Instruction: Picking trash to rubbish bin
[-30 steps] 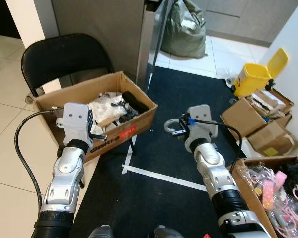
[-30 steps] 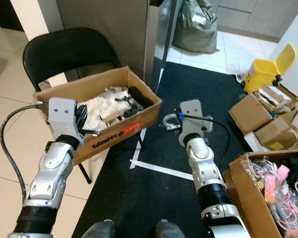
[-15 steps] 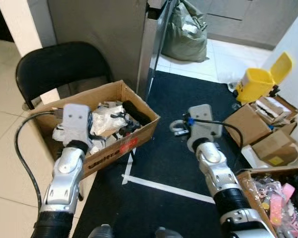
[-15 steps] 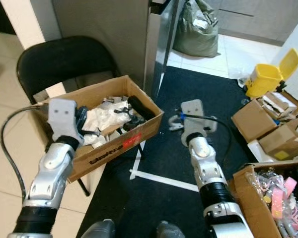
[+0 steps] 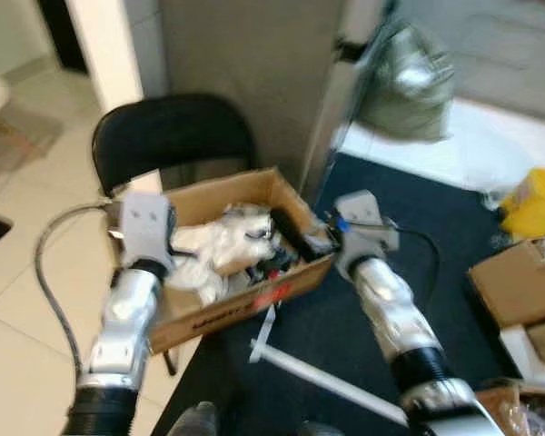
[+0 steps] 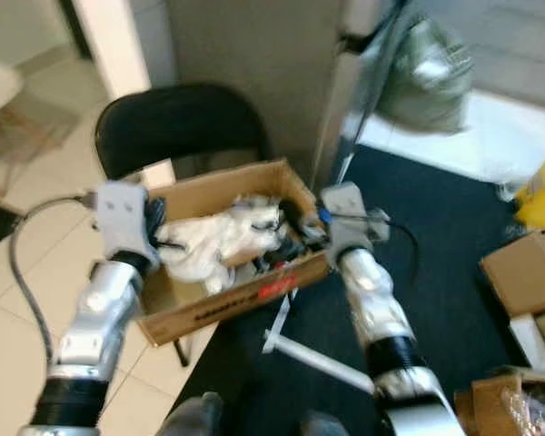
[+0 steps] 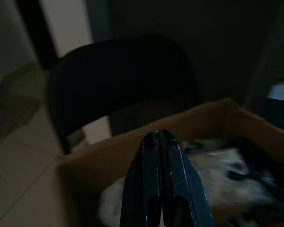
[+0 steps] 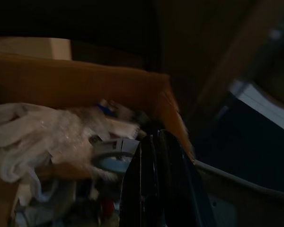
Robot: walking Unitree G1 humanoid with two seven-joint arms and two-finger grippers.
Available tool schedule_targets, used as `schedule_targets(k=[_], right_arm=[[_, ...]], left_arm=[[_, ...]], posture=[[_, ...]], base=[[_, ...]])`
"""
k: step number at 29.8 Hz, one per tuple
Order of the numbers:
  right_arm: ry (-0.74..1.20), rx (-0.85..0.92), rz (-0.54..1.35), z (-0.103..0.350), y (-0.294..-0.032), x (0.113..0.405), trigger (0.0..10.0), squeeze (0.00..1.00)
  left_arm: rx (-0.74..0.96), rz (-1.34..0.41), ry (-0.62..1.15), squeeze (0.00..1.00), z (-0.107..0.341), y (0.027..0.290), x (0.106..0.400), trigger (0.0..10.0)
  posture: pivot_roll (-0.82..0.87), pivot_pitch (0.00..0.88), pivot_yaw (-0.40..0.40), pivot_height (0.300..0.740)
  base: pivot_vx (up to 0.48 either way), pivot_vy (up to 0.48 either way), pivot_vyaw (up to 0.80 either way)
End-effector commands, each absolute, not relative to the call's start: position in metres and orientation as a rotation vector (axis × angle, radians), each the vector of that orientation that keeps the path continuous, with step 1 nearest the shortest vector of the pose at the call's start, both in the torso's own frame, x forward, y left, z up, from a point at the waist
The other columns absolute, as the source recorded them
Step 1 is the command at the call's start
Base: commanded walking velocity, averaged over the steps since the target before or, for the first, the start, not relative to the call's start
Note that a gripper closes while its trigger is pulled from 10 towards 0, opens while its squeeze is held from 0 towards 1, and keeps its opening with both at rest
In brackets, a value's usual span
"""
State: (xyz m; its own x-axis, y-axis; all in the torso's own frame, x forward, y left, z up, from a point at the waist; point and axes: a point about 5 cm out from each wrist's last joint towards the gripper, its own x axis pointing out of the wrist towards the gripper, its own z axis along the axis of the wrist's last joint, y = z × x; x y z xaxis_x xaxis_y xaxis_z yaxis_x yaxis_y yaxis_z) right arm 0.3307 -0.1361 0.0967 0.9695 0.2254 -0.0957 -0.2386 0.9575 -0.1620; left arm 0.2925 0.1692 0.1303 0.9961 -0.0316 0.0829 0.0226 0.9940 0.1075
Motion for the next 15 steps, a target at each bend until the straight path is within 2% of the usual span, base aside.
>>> schedule_targets(k=[1, 7, 15], right_arm=[[0.09, -0.185, 0.203, 0.0938, -0.1481, 0.3301, 10.0, 0.0], [0.091, -0.189, 0.193, 0.0939, -0.1497, 0.3306, 10.0, 0.0], [0.085, -0.199, 0.148, 0.0933, -0.153, 0.3321, 10.0, 0.0]], left_arm=[[0.107, -0.041, -0.064, 0.0, 0.1261, 0.1658, 0.2919, 10.0], [0.106, -0.04, -0.063, 0.0, 0.1262, 0.1655, 0.2921, 10.0], [0.11, -0.039, -0.062, 0.0, 0.1262, 0.1662, 0.2924, 10.0]], posture=[[0.07, 0.047, -0.075, 0.74], [0.07, 0.047, -0.076, 0.74], [0.07, 0.045, -0.074, 0.74]], base=[[0.3, 0.0, 0.8], [0.3, 0.0, 0.78], [0.297, 0.0, 0.0]])
